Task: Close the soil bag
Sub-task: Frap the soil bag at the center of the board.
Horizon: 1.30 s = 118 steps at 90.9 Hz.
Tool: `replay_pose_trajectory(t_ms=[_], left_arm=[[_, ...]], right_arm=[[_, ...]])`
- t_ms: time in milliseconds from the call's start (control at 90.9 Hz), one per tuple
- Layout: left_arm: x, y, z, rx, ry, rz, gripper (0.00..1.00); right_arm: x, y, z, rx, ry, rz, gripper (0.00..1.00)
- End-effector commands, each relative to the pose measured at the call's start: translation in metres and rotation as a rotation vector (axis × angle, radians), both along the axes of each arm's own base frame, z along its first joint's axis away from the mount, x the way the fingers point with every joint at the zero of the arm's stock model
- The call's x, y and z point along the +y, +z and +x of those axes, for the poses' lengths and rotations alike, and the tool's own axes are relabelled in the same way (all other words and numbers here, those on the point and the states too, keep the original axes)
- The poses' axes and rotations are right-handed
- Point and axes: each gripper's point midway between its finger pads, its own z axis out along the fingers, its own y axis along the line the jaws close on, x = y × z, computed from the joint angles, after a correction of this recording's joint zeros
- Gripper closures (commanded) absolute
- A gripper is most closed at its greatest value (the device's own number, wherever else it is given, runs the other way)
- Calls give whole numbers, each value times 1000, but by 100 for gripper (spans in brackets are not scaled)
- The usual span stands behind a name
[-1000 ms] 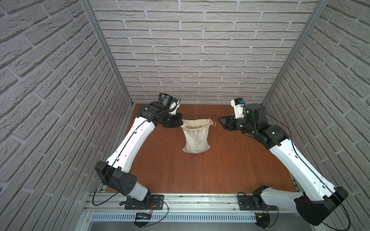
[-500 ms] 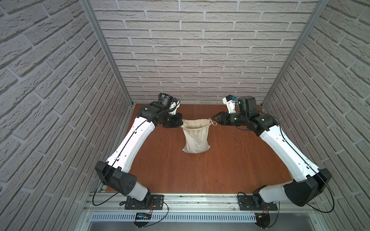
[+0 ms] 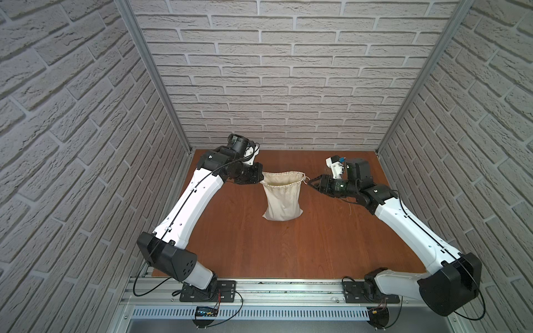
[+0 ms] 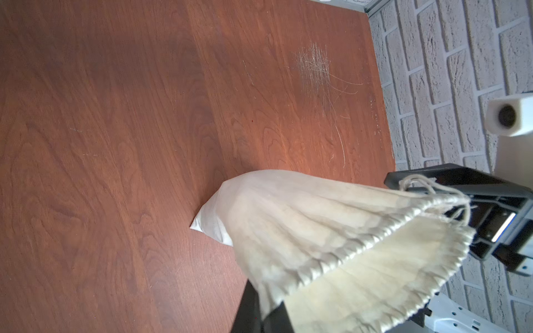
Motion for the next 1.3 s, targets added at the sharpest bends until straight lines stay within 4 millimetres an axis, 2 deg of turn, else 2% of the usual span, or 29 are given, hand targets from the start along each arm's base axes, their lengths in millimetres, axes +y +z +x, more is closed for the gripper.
replay_pose_trajectory(t_ms=[0,275,583,1100,1287], left_arm=[[5,9,1,-41,4,2,97],[5,7,2,-41,7,5,97],[7,5,2,-38,9,10,97],[8,5,1,-37,12,16,97],[7,4,2,-31,13,16,97]], right_arm=[[10,52,4,-141,22,183,50],[11,49,13,-123,18,173,52],[10,35,17,-96,8,153,63],[14,25,20,-74,22,146,64],[16,29,15,-101,38,144,60]])
